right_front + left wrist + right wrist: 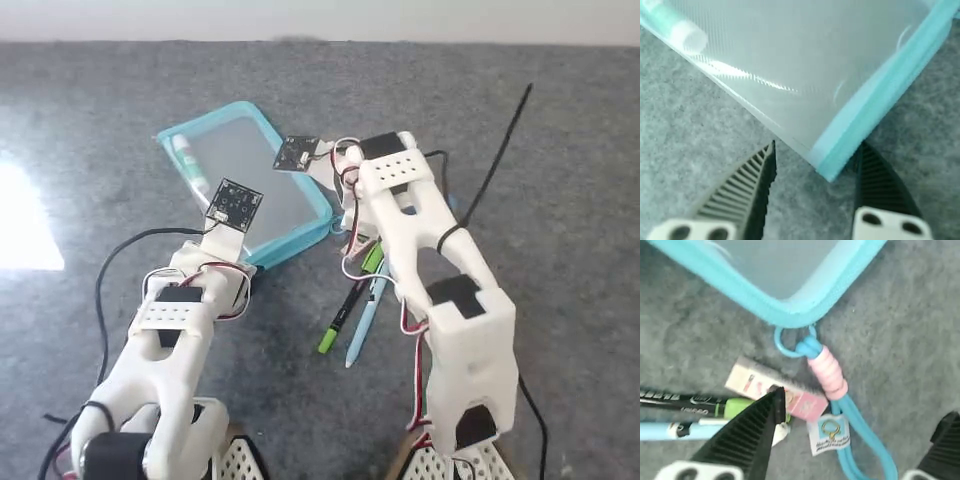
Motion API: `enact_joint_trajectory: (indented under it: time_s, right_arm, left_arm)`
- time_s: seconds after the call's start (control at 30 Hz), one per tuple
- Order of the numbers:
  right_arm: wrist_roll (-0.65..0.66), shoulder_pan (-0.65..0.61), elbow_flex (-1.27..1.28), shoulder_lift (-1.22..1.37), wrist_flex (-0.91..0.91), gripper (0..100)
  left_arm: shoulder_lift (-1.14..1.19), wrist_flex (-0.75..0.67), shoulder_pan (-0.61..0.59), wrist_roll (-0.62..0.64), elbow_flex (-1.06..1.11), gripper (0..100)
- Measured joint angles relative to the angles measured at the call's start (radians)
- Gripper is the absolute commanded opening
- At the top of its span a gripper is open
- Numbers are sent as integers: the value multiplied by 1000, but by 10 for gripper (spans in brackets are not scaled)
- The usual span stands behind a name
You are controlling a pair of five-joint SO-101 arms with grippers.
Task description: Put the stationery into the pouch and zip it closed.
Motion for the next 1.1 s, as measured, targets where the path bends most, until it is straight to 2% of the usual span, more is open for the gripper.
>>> enact_joint_trajectory:
  time_s: [0.4,0.63,0.87,0.97,1.1]
  right_arm:
    - [0,-3,-80,146,-92,429]
    - [0,-3,-101,183,-87,155]
    - [-8,3,-135,187,2,1]
    - [-107,5,-138,187,51,6]
    - [-241,2,-166,172,141,8]
  left_arm:
    - [0,0,0,0,0,242]
    - [0,0,0,0,0,242]
    - [0,0,0,0,0,244]
    - [0,0,-2,0,0,246]
    - [-92,14,-66,26,2,246]
